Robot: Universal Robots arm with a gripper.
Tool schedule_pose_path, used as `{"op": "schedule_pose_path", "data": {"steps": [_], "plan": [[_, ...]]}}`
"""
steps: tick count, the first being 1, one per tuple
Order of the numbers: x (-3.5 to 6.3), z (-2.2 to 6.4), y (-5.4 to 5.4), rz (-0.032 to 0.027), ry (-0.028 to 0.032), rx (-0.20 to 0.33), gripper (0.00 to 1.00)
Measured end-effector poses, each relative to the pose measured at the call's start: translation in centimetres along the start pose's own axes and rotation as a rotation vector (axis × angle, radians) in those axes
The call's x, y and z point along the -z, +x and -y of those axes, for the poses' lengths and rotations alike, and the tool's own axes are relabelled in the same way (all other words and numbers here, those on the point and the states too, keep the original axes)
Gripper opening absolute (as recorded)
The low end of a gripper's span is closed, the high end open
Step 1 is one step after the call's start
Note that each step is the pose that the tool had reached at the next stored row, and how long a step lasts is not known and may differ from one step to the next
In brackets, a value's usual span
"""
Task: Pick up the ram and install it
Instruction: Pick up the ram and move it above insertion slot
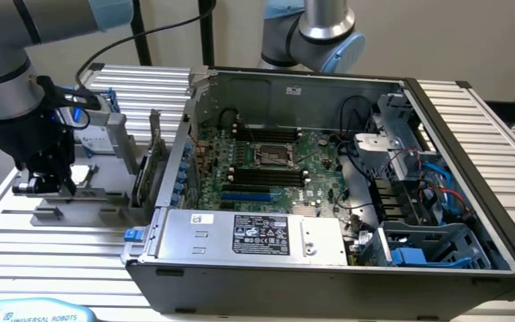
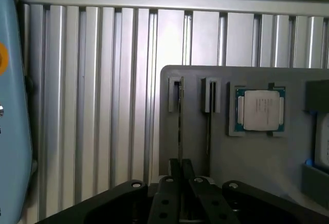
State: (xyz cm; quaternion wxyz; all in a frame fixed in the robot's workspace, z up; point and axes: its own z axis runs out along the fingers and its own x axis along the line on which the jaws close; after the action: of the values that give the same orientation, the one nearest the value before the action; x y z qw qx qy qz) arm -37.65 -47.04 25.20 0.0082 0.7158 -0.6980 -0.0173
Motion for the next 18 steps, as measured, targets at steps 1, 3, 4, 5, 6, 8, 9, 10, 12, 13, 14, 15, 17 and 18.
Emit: {"op": "schedule_pose_path", "data": {"steps": [1,3,4,5,6,8,9,10,12,13,14,15,17,18], "plan": [[0.44,-0.01,0.0,0.0002,0.0,0.0,0.13],[1.35,-0.01,0.0,0.0005,-0.0001,0.0,0.13],[1.79,0.0,0.0,0.0007,-0.0001,0.0,0.13],[2.24,0.01,0.0,0.0009,0.0,0.0,0.13],[2.69,0.04,0.0,0.001,-0.0002,0.0,0.13],[3.63,0.17,0.0,0.0017,-0.0002,0.0,0.13],[4.06,0.26,0.0,0.0019,-0.0004,0.0,0.13],[4.52,0.38,0.0,0.0023,-0.0004,0.0,0.13],[5.45,0.67,-0.1,0.0031,-0.0007,0.001,0.13],[5.92,0.85,-0.1,0.0035,-0.0007,0.001,0.13],[6.38,1.05,-0.1,0.0039,-0.0009,0.001,0.13],[6.84,1.28,-0.1,0.0044,-0.0011,0.001,0.13],[7.73,1.85,0.0,0.006,-0.0012,0.002,0.13],[8.18,2.17,0.0,0.0071,-0.0014,0.003,0.13]]}}
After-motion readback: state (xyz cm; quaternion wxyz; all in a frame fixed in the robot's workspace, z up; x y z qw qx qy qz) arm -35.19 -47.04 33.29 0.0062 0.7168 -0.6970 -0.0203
